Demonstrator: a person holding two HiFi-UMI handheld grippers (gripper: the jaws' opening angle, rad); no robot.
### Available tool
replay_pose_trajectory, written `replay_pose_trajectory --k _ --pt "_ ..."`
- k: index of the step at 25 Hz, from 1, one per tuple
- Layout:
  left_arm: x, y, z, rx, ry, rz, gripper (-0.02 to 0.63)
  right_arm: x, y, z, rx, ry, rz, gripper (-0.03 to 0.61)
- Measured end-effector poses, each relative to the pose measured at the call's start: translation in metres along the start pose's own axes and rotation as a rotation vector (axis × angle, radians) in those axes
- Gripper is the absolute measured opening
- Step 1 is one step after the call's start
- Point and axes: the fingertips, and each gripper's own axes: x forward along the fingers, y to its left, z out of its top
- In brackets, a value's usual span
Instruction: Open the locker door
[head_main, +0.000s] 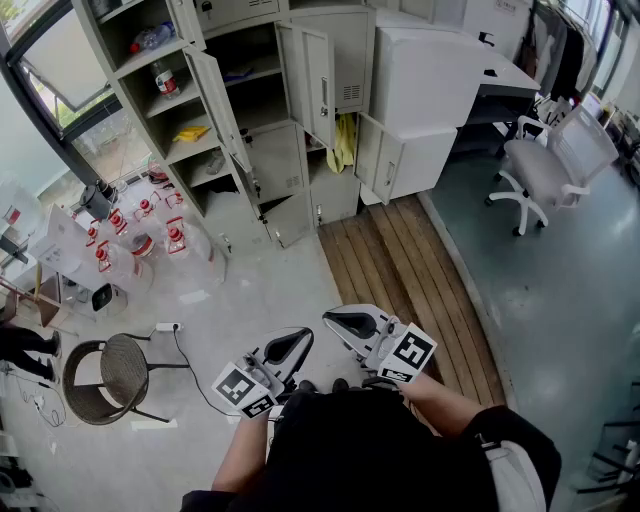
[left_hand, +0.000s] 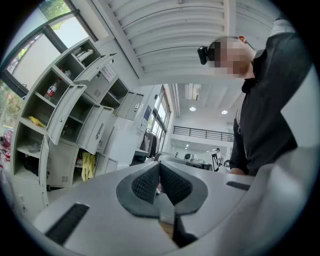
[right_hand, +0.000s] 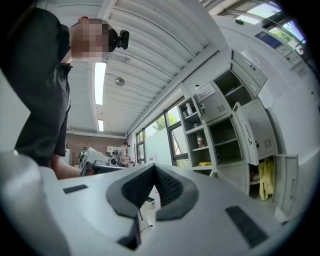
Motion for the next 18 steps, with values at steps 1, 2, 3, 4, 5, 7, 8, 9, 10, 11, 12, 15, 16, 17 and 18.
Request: replay_pose_trajectory --k 1,2,3,4,5,7,8,9,10,11,12,15,16,17,18 --pt "-0.003 0.002 0.001 -0.001 0.005 0.002 0.017 0.001 0.002 0.0 0.001 0.001 0.004 0.011" --pt "-0.006 0.003 0.001 -0.003 0.008 0.004 0.017 0.003 0.004 0.0 0.0 0.001 0.009 0.011" --pt "-0.008 0.004 0.002 -0.004 0.011 0.005 0.017 0.005 0.006 0.0 -0.001 0.0 0.014 0.011" --pt "-0.009 0.005 0.001 -0.006 0.013 0.007 0.017 0.006 0.008 0.001 -0.002 -0.002 0.02 0.011" --pt "-0.009 0.005 0.0 -0.009 0.014 0.007 0.017 0.007 0.009 0.002 -0.002 -0.006 0.025 0.011" --pt "-0.008 0.001 -0.003 -0.018 0.018 0.002 0.017 0.006 0.012 0.003 0.004 -0.014 0.031 0.011" --pt "-0.006 -0.001 -0.004 -0.021 0.02 -0.003 0.017 0.004 0.013 0.002 0.008 -0.016 0.031 0.011" --pt "-0.005 -0.004 -0.005 -0.022 0.023 -0.009 0.017 0.002 0.013 0.002 0.012 -0.015 0.031 0.011" --pt "-0.004 -0.006 -0.005 -0.021 0.025 -0.014 0.017 0.001 0.013 0.0 0.015 -0.012 0.03 0.011" --pt "-0.003 -0.007 -0.005 -0.019 0.026 -0.018 0.017 0.0 0.012 -0.001 0.018 -0.01 0.027 0.011" --pt "-0.004 -0.008 -0.005 -0.018 0.027 -0.021 0.017 -0.001 0.011 -0.002 0.023 -0.01 0.02 0.011" --pt "-0.009 -0.009 -0.005 -0.02 0.031 -0.01 0.017 -0.006 0.009 0.001 0.051 -0.053 -0.005 0.011" --pt "-0.01 -0.009 -0.005 -0.021 0.032 -0.003 0.017 -0.007 0.008 0.003 0.06 -0.069 -0.009 0.011" --pt "-0.011 -0.009 -0.004 -0.02 0.034 0.004 0.017 -0.008 0.008 0.004 0.065 -0.078 -0.009 0.011" --pt "-0.012 -0.01 -0.004 -0.019 0.037 0.009 0.017 -0.009 0.007 0.004 0.067 -0.081 -0.007 0.011"
